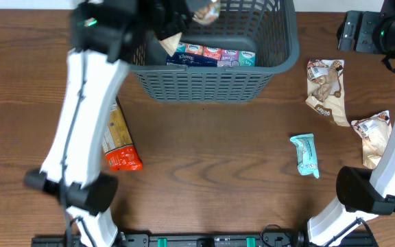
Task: Pack container
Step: 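Lift the mushroom bag into the basket and release it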
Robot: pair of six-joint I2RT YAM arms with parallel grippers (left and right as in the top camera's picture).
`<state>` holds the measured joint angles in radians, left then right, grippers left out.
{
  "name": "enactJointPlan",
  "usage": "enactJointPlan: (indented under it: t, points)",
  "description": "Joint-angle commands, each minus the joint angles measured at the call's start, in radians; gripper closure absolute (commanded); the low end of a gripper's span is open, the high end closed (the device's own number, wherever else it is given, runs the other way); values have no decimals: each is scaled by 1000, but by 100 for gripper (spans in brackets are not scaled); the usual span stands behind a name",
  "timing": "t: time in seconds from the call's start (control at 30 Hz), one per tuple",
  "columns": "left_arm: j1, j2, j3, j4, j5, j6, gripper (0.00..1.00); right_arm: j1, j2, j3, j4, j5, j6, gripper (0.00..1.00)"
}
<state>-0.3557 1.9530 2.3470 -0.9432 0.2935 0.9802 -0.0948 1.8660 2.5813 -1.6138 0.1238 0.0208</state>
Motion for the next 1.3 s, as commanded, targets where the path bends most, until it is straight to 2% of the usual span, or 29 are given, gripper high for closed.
enactJointPlan:
  t: [0.0, 0.23, 0.4, 0.43, 0.47, 0.5, 0.53, 0.6, 0.73, 0.9, 1.07, 1.13, 1.2, 1.27]
  points:
    - [7, 78, 2, -5, 12, 97, 94, 5, 2, 1, -6, 0, -14, 1]
    - [8, 236, 0, -32, -13, 97, 94, 5, 2, 1, -15, -1, -14, 1]
    - [8, 277, -1, -55, -29, 96, 94, 5, 2, 1, -26, -1, -14, 1]
    - [8, 278, -1, -54, -29, 96, 83, 5, 2, 1, -26, -1, -14, 1]
    - [8, 277, -1, -52, -29, 96, 59, 5, 2, 1, -26, -1, -14, 1]
    - [8, 276, -1, -50, -29, 96, 42, 5, 2, 1, -26, -1, -14, 1]
    - [8, 274, -1, -50, -30, 95, 31, 5, 2, 1, -26, -1, -14, 1]
    - [8, 272, -1, -49, -33, 67, 28, 5, 2, 1, -26, 0, -14, 1]
    - [8, 268, 0, -49, -34, 3, 12, 5, 2, 1, -24, 0, -15, 1]
    - [8, 202, 6, -50, -90, -119, 6, 5, 2, 1, -23, 0, -15, 1]
    - [10, 45, 8, -55, -238, -126, 5, 5, 2, 1, -21, -1, -15, 1]
    - [16, -28, 8, -57, -280, -130, 0, 5, 2, 1, -22, -1, -14, 1]
    - [28, -99, 8, -60, -322, -195, 1, 5, 2, 1, -21, 0, -15, 1]
    - [55, -175, 8, -98, -376, -311, 1, 5, 2, 1, -20, 0, -18, 1]
